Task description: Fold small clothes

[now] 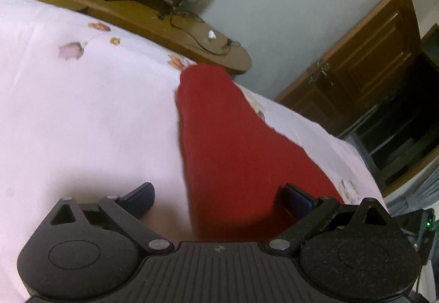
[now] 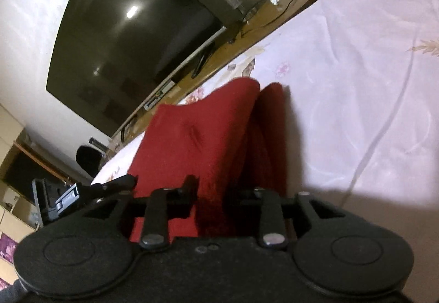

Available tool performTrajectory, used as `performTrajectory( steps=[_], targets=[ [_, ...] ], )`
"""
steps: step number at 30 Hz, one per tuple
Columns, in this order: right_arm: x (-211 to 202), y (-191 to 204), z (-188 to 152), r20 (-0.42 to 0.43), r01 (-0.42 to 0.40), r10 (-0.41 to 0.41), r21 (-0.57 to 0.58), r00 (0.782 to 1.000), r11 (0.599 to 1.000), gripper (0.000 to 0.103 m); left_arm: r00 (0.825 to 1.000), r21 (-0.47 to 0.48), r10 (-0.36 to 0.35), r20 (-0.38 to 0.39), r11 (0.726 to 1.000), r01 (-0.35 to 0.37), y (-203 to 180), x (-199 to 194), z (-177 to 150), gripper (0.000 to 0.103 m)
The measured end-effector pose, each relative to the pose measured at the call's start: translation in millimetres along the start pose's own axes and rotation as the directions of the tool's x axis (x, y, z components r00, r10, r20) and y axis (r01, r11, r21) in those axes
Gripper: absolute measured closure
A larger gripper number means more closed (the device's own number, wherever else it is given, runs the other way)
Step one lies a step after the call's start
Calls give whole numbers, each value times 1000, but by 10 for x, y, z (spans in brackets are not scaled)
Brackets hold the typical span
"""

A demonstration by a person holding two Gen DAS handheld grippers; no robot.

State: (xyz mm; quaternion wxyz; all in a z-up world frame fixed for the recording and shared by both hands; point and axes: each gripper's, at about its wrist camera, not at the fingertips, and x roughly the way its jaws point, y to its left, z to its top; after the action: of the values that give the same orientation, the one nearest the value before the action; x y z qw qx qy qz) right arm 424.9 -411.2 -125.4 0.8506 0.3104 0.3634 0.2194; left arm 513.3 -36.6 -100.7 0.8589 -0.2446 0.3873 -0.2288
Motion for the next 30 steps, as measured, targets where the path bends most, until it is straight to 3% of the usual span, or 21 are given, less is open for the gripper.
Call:
performTrajectory(
  steps=[4, 9, 12, 14, 16, 19, 21, 23, 24, 27, 29, 30],
  targets=[
    [11, 70, 132, 54, 8, -6, -24, 999, 1000, 48, 1000, -12, 11, 1, 1000, -11, 15, 87, 109, 5],
    [191, 252, 197, 108, 83, -67, -153, 992, 985, 45, 999, 11, 34, -23, 999, -34, 14, 257, 168, 5],
    [209, 300, 221, 167, 114, -84, -178, 982, 977, 49, 1000, 9, 27, -16, 1000, -27, 36, 251, 166, 5],
    [182, 312, 225, 230, 141, -99, -174, 968, 975, 62, 1000, 4, 25, -5, 1000, -25, 49, 273, 165, 5],
    [189, 286, 240, 225, 133, -93, -173, 970, 976, 87, 1000, 12, 32, 2, 999, -32, 29, 292, 170, 5],
    [96, 303, 219, 258, 164, -109, -201, 960, 966, 91, 998, 27, 63, 27, 998, -64, -48, 280, 184, 5],
    [-56, 375, 164, 304, 184, -110, -226, 946, 957, 91, 993, 69, 121, -10, 990, -120, -114, 357, 187, 5],
    [5, 299, 88, 279, 258, -192, -224, 941, 940, 92, 983, 154, 183, -17, 972, -178, -229, 455, 172, 3],
    [182, 163, 85, 207, 308, -267, -198, 941, 931, 91, 977, 175, 210, -25, 964, -202, -292, 490, 180, 2],
    [187, 4, 181, 170, 253, -235, -91, 957, 963, 84, 978, 169, 208, -27, 965, -201, -309, 426, 205, 2],
    [60, 112, 211, 183, 257, -236, -100, 954, 961, 70, 985, 150, 174, -16, 974, -169, -285, 234, 158, 2],
    [-61, 160, 189, 209, 251, -225, -105, 952, 962, 55, 988, 145, 152, -8, 978, -149, -279, 134, 121, 2]
  ],
)
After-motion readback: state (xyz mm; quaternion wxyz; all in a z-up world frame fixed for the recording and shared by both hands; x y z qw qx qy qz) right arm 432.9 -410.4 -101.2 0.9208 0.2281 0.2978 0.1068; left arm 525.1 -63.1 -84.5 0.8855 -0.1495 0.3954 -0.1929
